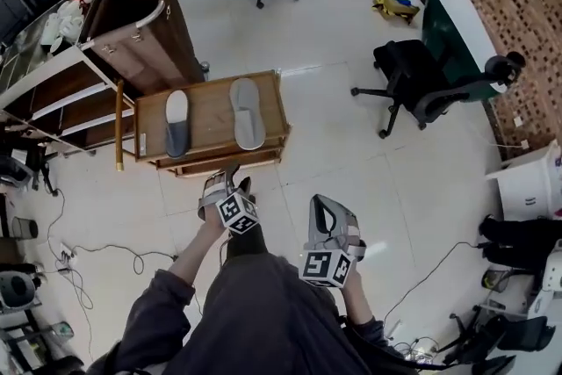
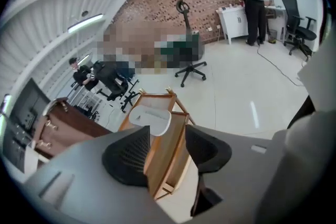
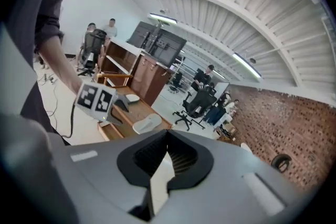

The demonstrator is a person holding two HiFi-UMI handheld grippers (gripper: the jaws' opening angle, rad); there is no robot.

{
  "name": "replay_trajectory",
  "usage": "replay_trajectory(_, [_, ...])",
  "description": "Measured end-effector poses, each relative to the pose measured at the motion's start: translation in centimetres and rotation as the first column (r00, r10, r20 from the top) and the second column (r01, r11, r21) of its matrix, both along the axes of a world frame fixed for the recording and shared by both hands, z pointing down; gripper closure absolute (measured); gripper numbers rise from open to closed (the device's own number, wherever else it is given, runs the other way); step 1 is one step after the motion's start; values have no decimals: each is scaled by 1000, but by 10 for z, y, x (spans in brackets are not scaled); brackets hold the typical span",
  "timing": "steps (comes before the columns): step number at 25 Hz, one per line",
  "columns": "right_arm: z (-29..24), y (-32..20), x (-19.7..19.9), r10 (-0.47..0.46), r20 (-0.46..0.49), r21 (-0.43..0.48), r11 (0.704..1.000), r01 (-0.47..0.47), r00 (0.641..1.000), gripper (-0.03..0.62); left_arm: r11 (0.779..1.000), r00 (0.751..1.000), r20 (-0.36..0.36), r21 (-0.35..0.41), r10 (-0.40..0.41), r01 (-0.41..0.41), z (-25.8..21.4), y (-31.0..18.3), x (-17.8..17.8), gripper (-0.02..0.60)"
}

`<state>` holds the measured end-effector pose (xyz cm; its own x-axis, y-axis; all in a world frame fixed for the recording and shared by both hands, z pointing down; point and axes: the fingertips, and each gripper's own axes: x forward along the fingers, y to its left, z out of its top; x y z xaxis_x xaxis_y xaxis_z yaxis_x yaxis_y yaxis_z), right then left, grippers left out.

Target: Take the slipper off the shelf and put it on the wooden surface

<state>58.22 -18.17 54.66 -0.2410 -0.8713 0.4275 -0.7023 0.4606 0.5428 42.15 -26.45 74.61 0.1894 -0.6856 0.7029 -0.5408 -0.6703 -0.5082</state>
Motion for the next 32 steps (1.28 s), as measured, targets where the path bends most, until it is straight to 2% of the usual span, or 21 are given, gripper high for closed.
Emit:
replay_trajectory(3, [1,53,6,-62,-6,8,998,62,998,591,995,997,-42,65,-68,71,-52,96,-9,357])
replay_trajectory(6, [12,98,4,-132,-13,-10,991,131,991,591,991,991,-105,98,-84,95,-94,181,-10,373])
replay_trajectory(9, [21,142,-19,-222,-29,-28,975,221,975,591,982,964,-224,95,-141,165,-123,248,-20,378])
replay_trajectory(11, [22,163,-42,-274,-45,-29,962,273,961,591,970,944,-271,98,-189,223,-136,278,-31,388])
replay_trajectory(15, [24,192,-66,-343,-75,-30,939,342,936,592,961,928,-294,85,-228,263,-138,326,-30,397])
replay_trajectory(18, [21,206,-84,-356,-96,-27,934,355,929,592,967,932,-295,76,-211,243,-132,356,-33,409])
replay_trajectory(22, [10,225,-115,-368,-105,-7,929,370,924,592,969,935,-297,90,-194,230,-140,386,-60,414])
replay_trajectory(27, [4,257,-149,-375,-113,-11,926,377,920,592,964,927,-320,113,-195,242,-154,408,-96,425])
replay_trajectory(32, [-6,281,-167,-350,-125,-9,936,351,929,592,968,940,-314,162,-134,192,-167,419,-107,430])
